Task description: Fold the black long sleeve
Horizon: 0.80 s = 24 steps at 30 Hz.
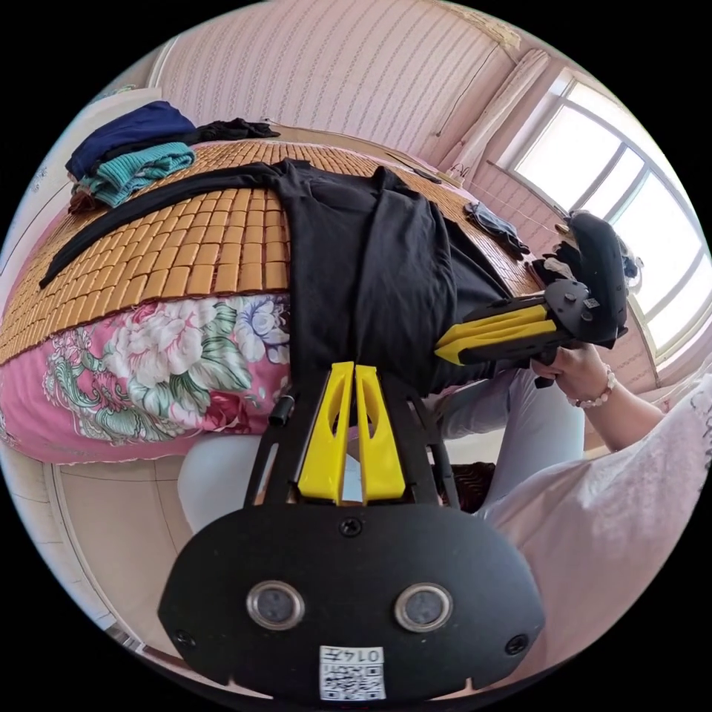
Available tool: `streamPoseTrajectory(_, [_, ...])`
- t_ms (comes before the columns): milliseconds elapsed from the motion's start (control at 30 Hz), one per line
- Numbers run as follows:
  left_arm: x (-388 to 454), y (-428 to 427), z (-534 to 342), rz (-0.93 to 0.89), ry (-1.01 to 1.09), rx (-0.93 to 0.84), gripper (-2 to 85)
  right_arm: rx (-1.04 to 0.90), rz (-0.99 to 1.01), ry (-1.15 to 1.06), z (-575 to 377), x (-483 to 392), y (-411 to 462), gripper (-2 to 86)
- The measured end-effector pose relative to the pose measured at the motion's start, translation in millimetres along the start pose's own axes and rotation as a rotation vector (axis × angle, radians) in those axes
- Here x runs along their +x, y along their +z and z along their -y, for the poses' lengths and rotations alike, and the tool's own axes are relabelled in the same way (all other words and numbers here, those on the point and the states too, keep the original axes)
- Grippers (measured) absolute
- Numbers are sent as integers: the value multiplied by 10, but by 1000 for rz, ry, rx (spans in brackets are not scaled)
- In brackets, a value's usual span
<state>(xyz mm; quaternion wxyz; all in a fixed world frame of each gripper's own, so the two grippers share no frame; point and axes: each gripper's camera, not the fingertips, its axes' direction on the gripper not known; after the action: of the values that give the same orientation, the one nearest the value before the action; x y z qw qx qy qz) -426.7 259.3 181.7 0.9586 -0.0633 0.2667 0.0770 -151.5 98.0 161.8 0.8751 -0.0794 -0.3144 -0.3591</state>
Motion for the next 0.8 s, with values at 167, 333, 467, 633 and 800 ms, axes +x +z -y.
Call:
streamPoseTrajectory(167, [-19, -48, 47, -56, -24, 48, -8, 73, 23, 15, -198, 168, -146, 25])
streamPoseTrajectory(333, [-17, -311, 183, -41, -2, 121, -4, 175, -105, 102, -440, 676, -573, 44])
streamPoseTrajectory(467, [58, -413, 625, 37, 114, 171, -8, 233, -240, 196, -585, 1334, -922, 51])
streamPoseTrajectory(633, [284, -188, 1582, 5, 290, 203, -9, 221, -367, 243, -525, 2040, -1082, 70])
streamPoseTrajectory(800, [610, 349, 2873, -54, 409, 249, 2, 182, -349, 275, -368, 2657, -956, 90])
